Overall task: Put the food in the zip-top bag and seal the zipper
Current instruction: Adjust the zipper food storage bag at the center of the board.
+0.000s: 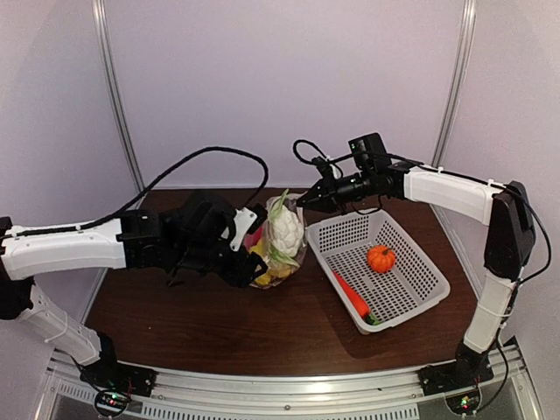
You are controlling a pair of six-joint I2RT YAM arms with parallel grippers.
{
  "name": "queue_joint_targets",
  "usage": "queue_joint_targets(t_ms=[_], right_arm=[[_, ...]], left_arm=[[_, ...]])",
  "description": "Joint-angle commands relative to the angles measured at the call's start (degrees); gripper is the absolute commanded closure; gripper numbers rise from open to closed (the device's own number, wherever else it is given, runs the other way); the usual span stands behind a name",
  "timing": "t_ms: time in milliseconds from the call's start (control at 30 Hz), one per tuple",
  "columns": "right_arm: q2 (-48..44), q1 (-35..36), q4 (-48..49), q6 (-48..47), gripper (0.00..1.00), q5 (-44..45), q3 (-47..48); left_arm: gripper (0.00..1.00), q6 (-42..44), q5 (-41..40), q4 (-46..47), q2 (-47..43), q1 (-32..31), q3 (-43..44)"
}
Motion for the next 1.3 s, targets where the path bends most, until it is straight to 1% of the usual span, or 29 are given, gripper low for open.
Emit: queue_joint_targets(t_ms=[0, 67, 167, 300, 433, 500, 567, 600, 667, 700, 733, 767, 800, 833, 900, 967, 1000, 1033, 1067, 1133, 1200, 1267], right_arm=[[-0.75, 0.09, 3.64, 1.81, 1.0, -1.32, -0.25], [-0.92, 0.09, 3.98, 1.83, 1.0, -1.19, -0.78], [-1.1, 0.04, 4.48, 2.09, 1.0, -1.3, -1.52], [-1.58, 0.04, 4.61, 2.05, 1.0, -1.16, -1.77], [-1.92, 0.09, 4.84, 1.98, 1.0, -1.07, -2.23], [-1.91, 0.09, 5.02, 1.96, 1.0, -1.15, -2.47], [-1.88, -0.13, 5.05, 1.76, 1.0, -1.19, -2.19], [-1.92, -0.55, 4.91, 1.74, 1.0, -1.3, -1.57], [-1.91, -2.22, 3.89, 1.56, 1.0, -1.25, 0.99], [-1.87, -3.78, 2.82, 1.0, 1.0, -0.8, 3.06], [-1.91, -4.84, 1.45, -0.01, 1.0, -0.16, 5.11], [-1.91, -5.93, -0.23, -1.37, 1.0, 0.85, 7.35], [-1.91, -6.58, -1.7, -2.77, 1.0, 1.89, 9.16], [-1.68, -6.94, -2.98, -3.82, 1.0, 2.52, 10.68], [-1.11, -7.24, -3.55, -4.04, 1.0, 1.69, 12.22], [-1.7, -7.38, -1.93, -2.67, 1.0, 1.2, 11.11], [-2.28, -7.38, -0.84, -2.23, 1.0, 1.28, 9.91], [-2.68, -7.4, 0.01, -1.87, 1.0, 1.4, 8.77], [-2.86, -7.41, 0.3, -1.69, 1.0, 1.33, 7.73], [-2.86, -7.38, 0.7, -1.42, 1.0, 1.07, 6.67], [-3.07, -7.51, 1.34, -1.0, 1.0, 1.13, 5.97], [-3.39, -7.49, 2.4, -0.29, 1.0, 1.18, 5.18]], left_arm=[[0.44, 1.98, -12.02, 8.58, 9.73, -1.95, 0.19], [0.47, 1.96, -15.42, 9.26, 12.0, -2.0, 0.43], [0.52, 3.14, -17.01, 10.58, 16.09, -1.79, 1.62], [0.62, 1.28, -21.36, 8.04, 19.96, -1.83, 4.4], [0.76, 0.77, -23.25, 10.46, 19.23, -1.71, 3.0], [0.88, 1.12, -23.47, 11.07, 18.47, -1.42, 2.6], [0.98, 2.65, -23.33, 10.51, 17.49, -1.35, 3.39], [1.0, 3.11, -23.11, 8.65, 16.88, -1.38, 4.87], [1.0, 4.82, -21.4, 2.52, 14.52, -1.65, 10.9], [1.0, 5.33, -21.43, -4.68, 13.18, -2.02, 15.62], [1.0, 5.35, -20.6, -9.91, 11.84, -2.16, 21.88], [1.0, 5.34, -19.17, -13.7, 10.5, -2.19, 26.93], [1.0, 5.81, -17.99, -14.43, 8.84, -2.19, 29.48], [1.0, 6.41, -17.39, -13.9, 7.22, -2.07, 29.86], [1.0, 7.63, -15.51, -12.7, 5.52, -1.1, 27.97], [1.0, 7.65, -14.19, -12.5, 5.74, -0.4, 25.37], [0.95, 7.46, -12.84, -10.57, 5.75, -0.41, 22.81], [0.8, 6.54, -12.41, -7.48, 5.73, -0.42, 20.0], [0.69, 5.57, -12.02, -3.1, 5.27, -0.6, 15.82], [0.56, 5.83, -12.21, 9.68, 3.98, -1.44, 6.58], [0.48, 6.09, -13.74, 19.93, 4.56, -1.57, 0.45], [0.46, 7.71, -17.21, 23.92, 7.39, -1.56, -1.01]])
